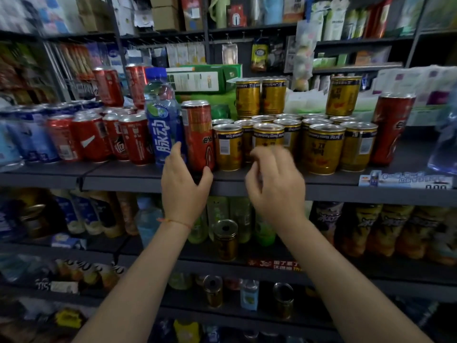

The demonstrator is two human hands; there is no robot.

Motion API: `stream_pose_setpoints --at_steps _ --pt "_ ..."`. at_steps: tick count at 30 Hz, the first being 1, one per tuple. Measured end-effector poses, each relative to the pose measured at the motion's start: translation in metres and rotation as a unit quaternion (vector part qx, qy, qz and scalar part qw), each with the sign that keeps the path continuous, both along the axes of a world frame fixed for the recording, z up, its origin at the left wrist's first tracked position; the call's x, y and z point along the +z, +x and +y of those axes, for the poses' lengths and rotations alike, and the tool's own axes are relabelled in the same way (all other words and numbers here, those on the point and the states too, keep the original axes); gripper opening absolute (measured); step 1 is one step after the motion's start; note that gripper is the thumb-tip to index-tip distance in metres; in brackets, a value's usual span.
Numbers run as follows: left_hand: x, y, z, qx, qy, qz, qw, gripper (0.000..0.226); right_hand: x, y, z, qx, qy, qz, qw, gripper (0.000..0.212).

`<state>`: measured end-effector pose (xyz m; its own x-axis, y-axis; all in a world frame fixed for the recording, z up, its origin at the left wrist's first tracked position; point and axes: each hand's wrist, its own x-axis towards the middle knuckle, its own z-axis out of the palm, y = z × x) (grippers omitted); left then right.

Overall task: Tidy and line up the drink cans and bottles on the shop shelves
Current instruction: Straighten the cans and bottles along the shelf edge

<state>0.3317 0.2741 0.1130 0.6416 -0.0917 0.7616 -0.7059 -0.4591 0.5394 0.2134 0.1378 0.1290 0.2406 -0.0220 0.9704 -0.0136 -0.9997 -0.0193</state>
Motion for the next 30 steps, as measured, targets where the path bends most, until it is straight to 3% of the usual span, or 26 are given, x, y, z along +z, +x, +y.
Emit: stream_pose_setpoints --at_steps 3,5,6,8,10,14,18,22,25,30 --pt "-0.017 0.003 0.016 0.04 0.056 -0.068 0.995 0.046 -0.043 0.001 0.035 0.095 -0.073 0.12 0.986 0.013" --pt "-0.026 0.006 0.023 0.034 0.085 -0.094 0.991 0.039 -0.072 0.014 0.046 0.061 -0.042 0.242 0.967 0.011" --pt "-0.03 0.007 0.026 0.027 0.095 -0.105 0.99 0.038 -0.082 0.021 0.048 0.013 0.011 0.323 0.946 0.02" --pt "-0.033 0.009 0.031 0.009 0.1 -0.114 0.988 0.038 -0.1 0.035 0.041 -0.096 0.111 0.489 0.86 0.054" --pt "-0.036 0.011 0.034 -0.003 0.1 -0.118 0.988 0.038 -0.112 0.044 0.037 -0.123 0.185 0.565 0.794 0.075" --pt "-0.042 0.017 0.035 0.001 0.117 -0.127 0.985 0.038 -0.128 0.064 0.045 -0.134 0.249 0.556 0.782 0.085" --pt "-0.041 0.019 0.034 0.004 0.12 -0.129 0.984 0.037 -0.128 0.07 0.048 -0.143 0.263 0.529 0.794 0.078" --pt "-0.039 0.019 0.034 0.002 0.12 -0.128 0.984 0.038 -0.114 0.05 0.049 -0.069 0.234 0.506 0.827 0.071" --pt "-0.031 0.018 0.035 -0.009 0.114 -0.117 0.987 0.042 -0.079 0.027 0.049 0.004 0.211 0.491 0.845 0.067" --pt "0.008 0.014 0.038 -0.024 0.079 -0.108 0.991 0.038 0.007 -0.021 0.049 0.093 0.188 0.505 0.837 0.058"
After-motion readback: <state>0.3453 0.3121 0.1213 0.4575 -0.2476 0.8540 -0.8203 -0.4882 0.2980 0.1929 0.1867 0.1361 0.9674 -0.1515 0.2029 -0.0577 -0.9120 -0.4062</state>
